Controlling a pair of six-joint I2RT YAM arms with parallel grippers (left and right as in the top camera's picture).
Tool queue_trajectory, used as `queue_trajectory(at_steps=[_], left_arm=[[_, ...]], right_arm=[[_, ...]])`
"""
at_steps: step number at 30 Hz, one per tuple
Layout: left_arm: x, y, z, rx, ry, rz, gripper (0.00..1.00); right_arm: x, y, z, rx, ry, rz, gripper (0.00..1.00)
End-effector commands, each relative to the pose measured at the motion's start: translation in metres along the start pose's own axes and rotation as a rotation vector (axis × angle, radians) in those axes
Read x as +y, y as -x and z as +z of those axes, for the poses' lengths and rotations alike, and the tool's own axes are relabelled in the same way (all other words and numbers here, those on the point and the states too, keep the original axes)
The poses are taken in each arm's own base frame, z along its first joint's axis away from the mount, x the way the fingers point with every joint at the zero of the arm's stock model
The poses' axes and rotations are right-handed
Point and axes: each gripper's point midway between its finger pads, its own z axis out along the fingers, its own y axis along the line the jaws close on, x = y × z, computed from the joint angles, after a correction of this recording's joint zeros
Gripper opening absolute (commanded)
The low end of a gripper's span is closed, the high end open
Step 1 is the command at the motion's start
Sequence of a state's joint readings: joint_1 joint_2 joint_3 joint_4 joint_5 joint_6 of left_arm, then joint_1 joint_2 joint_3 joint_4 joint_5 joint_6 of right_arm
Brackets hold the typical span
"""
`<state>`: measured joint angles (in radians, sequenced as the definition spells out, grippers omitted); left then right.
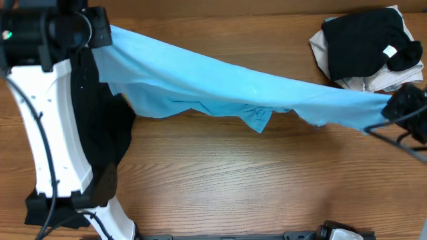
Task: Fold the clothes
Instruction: 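Lift and stretch the T-shirt between both grippers, lay it flat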
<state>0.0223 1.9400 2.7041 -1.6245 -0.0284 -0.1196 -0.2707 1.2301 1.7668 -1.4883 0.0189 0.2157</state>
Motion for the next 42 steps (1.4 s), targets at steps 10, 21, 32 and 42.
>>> queue_trajectory(at_steps=[10,21,32,42], left_arm=[[-0.006,-0.012,-0.087,-0.127,-0.083,0.033,0.04],[-0.007,-0.028,-0.071,-0.043,-0.088,0.039,0.04],[-0.009,-0.085,0.077,0.389,-0.052,0.043,0.04],[-0.025,-0.121,0.225,0.55,-0.056,0.092,0.04]], right_arm=[[0.002,0.009,-0.095,-0.28,0.078,-0.008,0.04],[0.0,-0.005,-0.077,-0.168,0.055,-0.062,0.04],[0.011,-0.017,0.034,0.184,0.058,-0.107,0.04],[0.02,-0.028,0.162,0.411,0.055,-0.122,0.04]])
